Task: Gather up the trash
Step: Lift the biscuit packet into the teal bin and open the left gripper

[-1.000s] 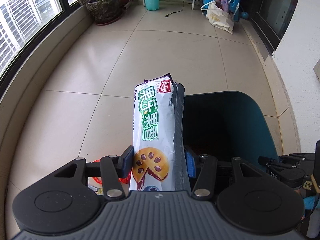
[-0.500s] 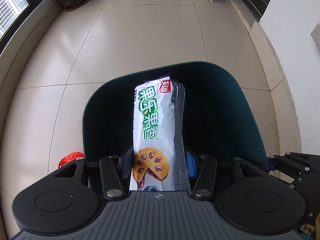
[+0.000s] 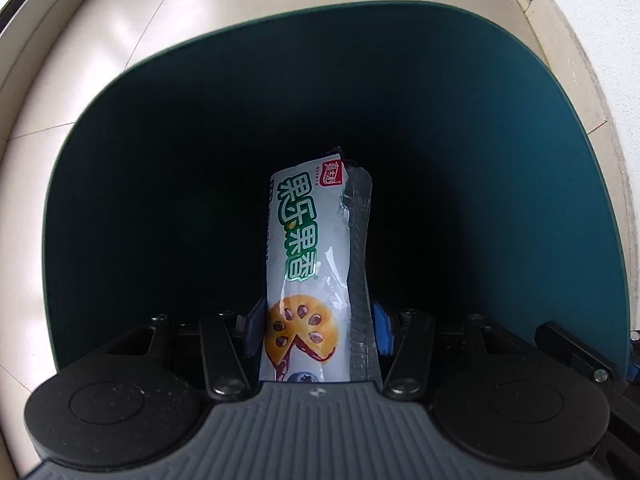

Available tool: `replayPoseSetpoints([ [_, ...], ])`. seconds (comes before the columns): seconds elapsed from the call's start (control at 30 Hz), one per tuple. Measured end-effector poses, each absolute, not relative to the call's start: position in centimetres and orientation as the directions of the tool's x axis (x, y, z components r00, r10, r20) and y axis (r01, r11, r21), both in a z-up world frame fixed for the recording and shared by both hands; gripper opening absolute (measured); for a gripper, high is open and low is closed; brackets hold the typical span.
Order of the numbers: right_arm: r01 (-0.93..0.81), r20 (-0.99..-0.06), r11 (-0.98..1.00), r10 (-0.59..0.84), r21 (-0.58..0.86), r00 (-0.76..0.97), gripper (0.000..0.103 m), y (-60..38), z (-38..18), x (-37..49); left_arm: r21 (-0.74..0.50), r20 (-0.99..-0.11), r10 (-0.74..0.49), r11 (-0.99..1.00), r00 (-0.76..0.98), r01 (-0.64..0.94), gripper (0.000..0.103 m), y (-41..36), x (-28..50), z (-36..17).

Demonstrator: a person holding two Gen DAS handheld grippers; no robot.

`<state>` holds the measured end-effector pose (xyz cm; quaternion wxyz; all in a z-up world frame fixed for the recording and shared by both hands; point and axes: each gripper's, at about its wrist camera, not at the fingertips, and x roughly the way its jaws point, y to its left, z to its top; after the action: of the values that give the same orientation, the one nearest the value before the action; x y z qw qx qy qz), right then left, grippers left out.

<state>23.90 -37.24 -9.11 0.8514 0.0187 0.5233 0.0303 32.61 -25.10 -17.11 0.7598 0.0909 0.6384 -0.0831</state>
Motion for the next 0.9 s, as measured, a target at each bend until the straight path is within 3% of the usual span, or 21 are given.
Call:
replayPoseSetpoints([
  [0.43, -0.031, -0.890, 0.997, 0.075, 0.069, 0.449, 0.009, -37.5, -9.2, 24.0, -0.046, -0.980, -0.093, 0.966, 0.175, 0.255, 0.061, -23.7, 32.1, -17.4],
  [0.6, -0.028, -0.891, 0.997, 0.078, 0.073, 0.448, 0.010, -37.5, -9.2, 24.1, -0.095, -0.969, -0.147, 0.963, 0.199, 0.251, 0.066, -21.6, 30.1, -15.8],
  [0.9, -0.028, -0.891, 0.997, 0.077, 0.072, 0.448, 0.010, -37.6, -9.2, 24.1, -0.066, -0.944, -0.160, 0.948, 0.288, 0.313, 0.066, -20.0, 26.7, -11.7],
])
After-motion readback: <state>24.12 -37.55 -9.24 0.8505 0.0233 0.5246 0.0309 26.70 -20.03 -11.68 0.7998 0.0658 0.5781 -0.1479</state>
